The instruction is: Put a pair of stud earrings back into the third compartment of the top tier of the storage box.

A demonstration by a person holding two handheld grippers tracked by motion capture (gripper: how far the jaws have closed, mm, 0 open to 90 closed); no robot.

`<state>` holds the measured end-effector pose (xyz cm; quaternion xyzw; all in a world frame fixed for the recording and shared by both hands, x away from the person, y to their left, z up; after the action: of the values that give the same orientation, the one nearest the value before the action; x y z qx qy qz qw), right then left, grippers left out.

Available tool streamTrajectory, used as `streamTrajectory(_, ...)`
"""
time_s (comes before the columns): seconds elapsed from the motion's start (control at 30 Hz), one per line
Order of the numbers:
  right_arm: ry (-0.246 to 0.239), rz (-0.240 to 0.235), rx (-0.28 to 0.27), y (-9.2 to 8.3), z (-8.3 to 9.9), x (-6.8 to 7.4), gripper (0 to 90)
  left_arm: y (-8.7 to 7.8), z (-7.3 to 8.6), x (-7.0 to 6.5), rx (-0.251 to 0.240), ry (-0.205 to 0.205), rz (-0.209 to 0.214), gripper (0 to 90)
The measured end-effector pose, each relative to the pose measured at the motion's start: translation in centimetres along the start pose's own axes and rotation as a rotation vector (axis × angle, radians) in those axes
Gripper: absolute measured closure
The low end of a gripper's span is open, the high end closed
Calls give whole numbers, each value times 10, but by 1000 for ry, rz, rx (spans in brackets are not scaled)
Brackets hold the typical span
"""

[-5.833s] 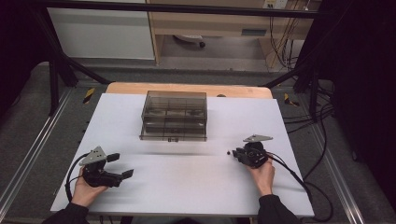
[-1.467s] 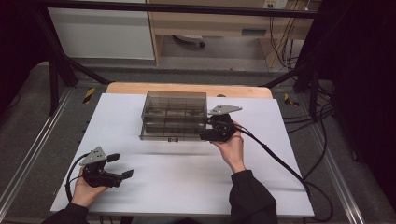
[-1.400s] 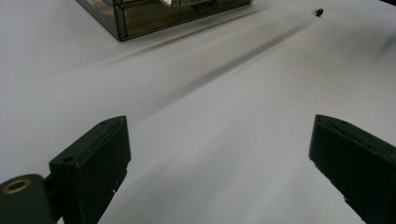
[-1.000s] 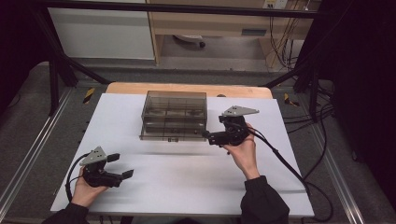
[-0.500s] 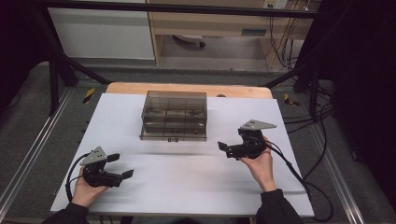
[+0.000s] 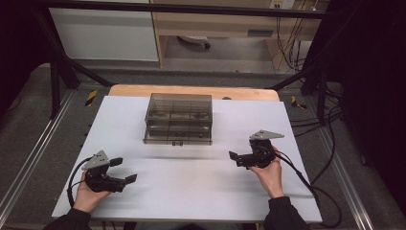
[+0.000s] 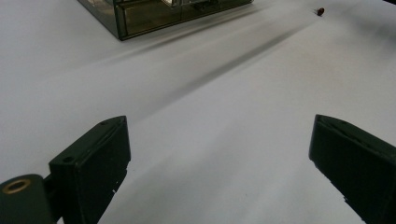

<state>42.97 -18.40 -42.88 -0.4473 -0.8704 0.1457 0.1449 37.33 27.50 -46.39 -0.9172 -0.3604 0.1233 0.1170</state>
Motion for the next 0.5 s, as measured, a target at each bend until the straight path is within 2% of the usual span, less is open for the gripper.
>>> streamTrajectory(0.23,-8,11,40,9,13,-3,77,0,0,0,2,1,0,55)
streamTrajectory(0.5,-21,25,72,18,21,-2,242,0,0,0,1,1,1,55)
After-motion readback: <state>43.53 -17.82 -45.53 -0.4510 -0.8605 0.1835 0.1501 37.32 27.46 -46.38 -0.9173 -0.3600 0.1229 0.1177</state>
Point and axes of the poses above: each handheld gripper's, and its own axes: y roughly forward along the jaws, z roughly out of its underside, x roughly to its left, the point moved 4 cm from there along y, roughly forward along the jaws, and after that the axes turned 14 degrees about -x, right-handed, at the moved point
